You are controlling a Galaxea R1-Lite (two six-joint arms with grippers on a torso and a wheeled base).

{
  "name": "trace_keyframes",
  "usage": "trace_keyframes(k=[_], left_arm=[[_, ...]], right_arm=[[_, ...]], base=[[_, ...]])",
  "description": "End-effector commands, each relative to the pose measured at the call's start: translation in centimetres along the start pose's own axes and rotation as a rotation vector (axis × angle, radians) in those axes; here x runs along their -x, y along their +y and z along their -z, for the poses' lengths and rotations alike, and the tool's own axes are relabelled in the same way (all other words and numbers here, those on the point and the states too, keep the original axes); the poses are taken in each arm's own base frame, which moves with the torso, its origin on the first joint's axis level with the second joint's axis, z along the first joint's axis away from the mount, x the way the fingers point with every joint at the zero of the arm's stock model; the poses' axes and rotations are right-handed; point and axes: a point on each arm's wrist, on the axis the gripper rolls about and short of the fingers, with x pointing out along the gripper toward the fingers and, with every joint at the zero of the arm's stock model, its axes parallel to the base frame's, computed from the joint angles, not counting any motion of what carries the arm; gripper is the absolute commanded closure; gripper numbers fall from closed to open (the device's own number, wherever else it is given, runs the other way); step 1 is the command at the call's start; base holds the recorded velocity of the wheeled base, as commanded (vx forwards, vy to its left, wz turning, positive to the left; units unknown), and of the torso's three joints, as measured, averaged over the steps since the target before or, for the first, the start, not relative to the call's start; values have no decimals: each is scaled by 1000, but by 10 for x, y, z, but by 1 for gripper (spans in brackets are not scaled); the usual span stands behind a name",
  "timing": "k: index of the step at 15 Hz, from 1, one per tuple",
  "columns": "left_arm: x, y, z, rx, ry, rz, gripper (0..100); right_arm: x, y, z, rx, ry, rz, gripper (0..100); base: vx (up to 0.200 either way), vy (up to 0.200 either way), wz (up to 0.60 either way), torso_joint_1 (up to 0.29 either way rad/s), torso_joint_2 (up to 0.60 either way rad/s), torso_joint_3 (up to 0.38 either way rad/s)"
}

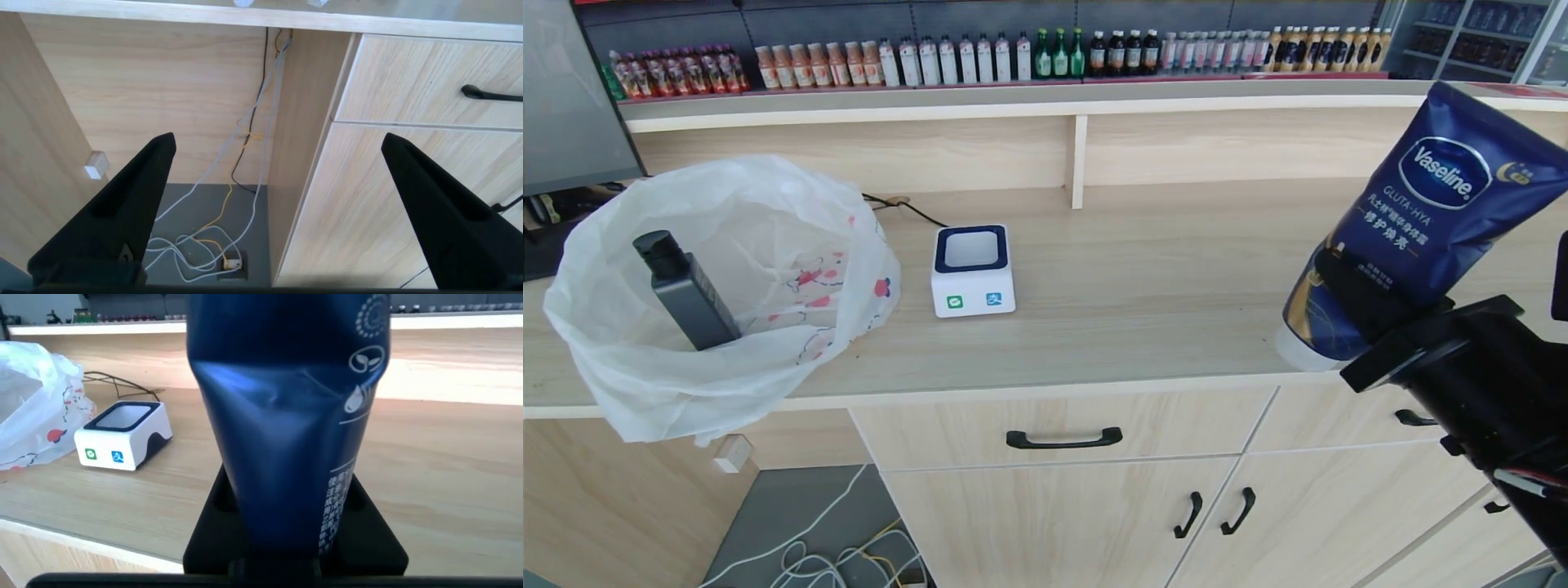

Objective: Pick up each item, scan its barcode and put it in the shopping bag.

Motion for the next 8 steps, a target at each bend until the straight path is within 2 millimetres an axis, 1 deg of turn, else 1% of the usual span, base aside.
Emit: trace_keyframes(k=[1,8], left_arm=[[0,0,0,0,0,1,0],[0,0,0,2,2,3,0]], right_arm=[[0,0,1,2,7,-4,100],[14,-3,-1,3,13,-5,100]], base=[[0,200,0,12,-2,-2],[0,200,0,2,5,3]])
